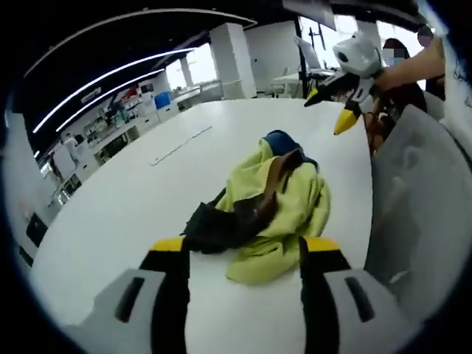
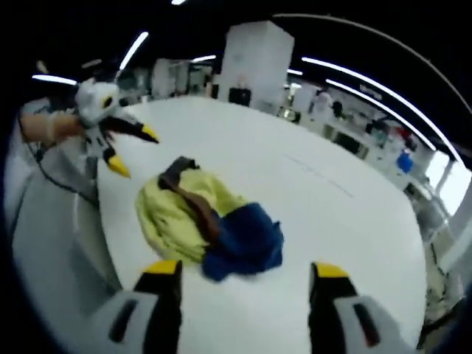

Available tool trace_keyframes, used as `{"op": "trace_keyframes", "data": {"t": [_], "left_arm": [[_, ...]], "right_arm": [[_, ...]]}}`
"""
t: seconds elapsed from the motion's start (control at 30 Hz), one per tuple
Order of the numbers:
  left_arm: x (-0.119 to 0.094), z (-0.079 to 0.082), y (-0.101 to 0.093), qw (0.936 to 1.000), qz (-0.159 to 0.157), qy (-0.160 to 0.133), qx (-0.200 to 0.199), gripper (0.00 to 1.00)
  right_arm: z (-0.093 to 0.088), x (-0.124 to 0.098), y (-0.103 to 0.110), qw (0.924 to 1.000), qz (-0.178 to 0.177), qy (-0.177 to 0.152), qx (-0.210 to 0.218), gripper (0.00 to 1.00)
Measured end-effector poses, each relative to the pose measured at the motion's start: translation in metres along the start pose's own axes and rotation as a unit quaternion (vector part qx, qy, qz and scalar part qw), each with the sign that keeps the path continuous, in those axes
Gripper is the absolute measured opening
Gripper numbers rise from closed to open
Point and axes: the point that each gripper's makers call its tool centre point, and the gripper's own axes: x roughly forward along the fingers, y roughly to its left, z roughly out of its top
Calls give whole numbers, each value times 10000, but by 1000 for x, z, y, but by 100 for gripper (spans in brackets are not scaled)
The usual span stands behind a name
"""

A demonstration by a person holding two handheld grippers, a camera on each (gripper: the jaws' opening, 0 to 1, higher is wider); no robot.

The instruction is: Fold the garment on the visible template until the final outline fits inside the template.

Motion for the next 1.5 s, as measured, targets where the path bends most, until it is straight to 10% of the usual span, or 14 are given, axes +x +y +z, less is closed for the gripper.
{"op": "trace_keyframes", "data": {"t": [0.7, 1.0, 1.5], "left_arm": [[33, -4, -5, 9977, -88, 306, 602, 25], [36, -5, -5, 9977, -70, 309, 597, 20], [45, -20, 0, 9945, -54, 529, 905, 12]], "right_arm": [[-7, 67, 26, 9686, 771, 527, -2304, 16], [-4, 71, 29, 9689, 882, 480, -2262, 0], [35, 52, -2, 9945, 448, -254, -914, 0]]}}
